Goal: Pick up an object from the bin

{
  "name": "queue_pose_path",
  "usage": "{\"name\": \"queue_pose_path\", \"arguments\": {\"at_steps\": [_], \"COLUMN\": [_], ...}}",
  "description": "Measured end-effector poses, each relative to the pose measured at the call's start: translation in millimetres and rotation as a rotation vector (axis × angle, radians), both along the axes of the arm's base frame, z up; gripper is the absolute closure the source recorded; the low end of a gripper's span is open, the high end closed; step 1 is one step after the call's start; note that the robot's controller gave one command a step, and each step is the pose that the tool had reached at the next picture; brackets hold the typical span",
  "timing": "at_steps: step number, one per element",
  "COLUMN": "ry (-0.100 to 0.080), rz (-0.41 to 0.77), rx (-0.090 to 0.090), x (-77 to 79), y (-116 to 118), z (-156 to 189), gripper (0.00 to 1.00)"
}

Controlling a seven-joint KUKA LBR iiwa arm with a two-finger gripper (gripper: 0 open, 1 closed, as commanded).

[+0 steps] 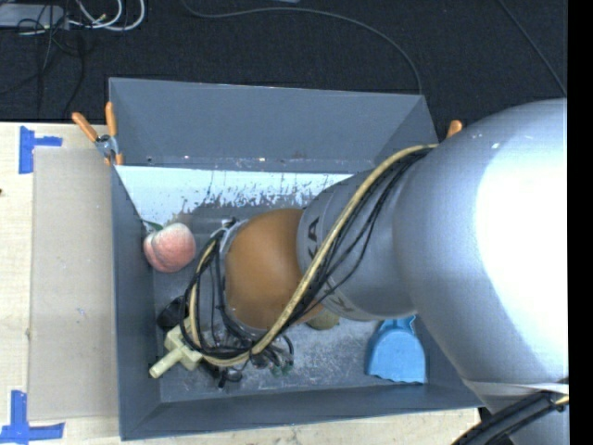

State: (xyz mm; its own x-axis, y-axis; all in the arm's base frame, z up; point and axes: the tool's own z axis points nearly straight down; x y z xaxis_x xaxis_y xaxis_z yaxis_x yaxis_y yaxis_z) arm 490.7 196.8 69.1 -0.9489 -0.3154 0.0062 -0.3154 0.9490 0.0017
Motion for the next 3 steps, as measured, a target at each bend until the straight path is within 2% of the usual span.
{"name": "queue_pose_path", "arguments": {"at_steps": [3], "ry": [0.002], "rz": [-0.002], "rx": [-0.001], "x": [-0.4], "y": [-0.2], "z": [4.4], "gripper": [1.0]}}
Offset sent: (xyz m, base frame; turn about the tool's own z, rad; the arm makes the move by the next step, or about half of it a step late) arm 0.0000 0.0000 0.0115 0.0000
